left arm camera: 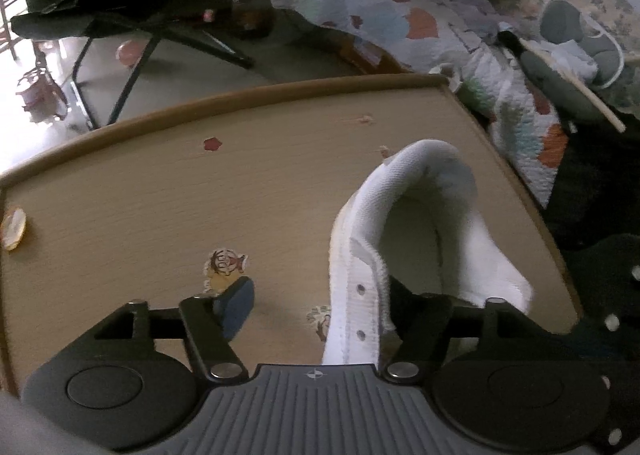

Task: Lace up shoes with both hands

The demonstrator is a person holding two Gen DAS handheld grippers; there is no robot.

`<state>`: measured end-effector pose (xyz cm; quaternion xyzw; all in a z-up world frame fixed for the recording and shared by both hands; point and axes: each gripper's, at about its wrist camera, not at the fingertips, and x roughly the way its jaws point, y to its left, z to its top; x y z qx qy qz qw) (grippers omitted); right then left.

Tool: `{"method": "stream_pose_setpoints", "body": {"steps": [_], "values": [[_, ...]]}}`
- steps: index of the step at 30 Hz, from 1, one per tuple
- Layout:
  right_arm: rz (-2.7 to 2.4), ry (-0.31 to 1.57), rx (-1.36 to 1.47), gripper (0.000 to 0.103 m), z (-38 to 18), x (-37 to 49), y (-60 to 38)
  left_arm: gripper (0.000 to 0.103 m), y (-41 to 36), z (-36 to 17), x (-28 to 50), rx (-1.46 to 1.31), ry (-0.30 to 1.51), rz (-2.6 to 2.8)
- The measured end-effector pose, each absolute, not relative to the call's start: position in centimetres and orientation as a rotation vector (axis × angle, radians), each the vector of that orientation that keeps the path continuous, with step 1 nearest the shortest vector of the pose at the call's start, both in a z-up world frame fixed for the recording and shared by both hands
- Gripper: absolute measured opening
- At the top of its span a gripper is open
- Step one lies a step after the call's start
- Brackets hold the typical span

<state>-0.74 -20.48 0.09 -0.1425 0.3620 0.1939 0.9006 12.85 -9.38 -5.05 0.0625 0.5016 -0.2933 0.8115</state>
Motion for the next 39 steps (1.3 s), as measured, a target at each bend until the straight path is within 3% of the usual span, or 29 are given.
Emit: {"method": "stream_pose_setpoints", "body": {"steps": [9,24,26,33,39], "values": [[0.399,0.771,-0.291,0.002,0.3,-1.4,-20.7,0.086,-9.3,-5.1,13.5,0.145,1.088,-0.597],[0.392,0.81,-0.295,0.002,0.2,-2.1,-20.9,0.086,-9.3,-4.8,13.1,0.123,1.089,-0.56],[0.378,0.809,-0.281,0.002,0.3,-2.1,-21.1,0.081,-9.0,-4.4,13.1,0.092,1.076,-0.546],[0.333,0.816,-0.2,0.002,0.4,-2.2,-20.8,0.083,-4.7,0.3,10.8,-0.11,0.887,-0.464],[0.294,0.826,-0.177,0.002,0.1,-2.6,-20.5,0.082,-0.6,1.5,4.3,-0.134,0.853,-0.301]]}}
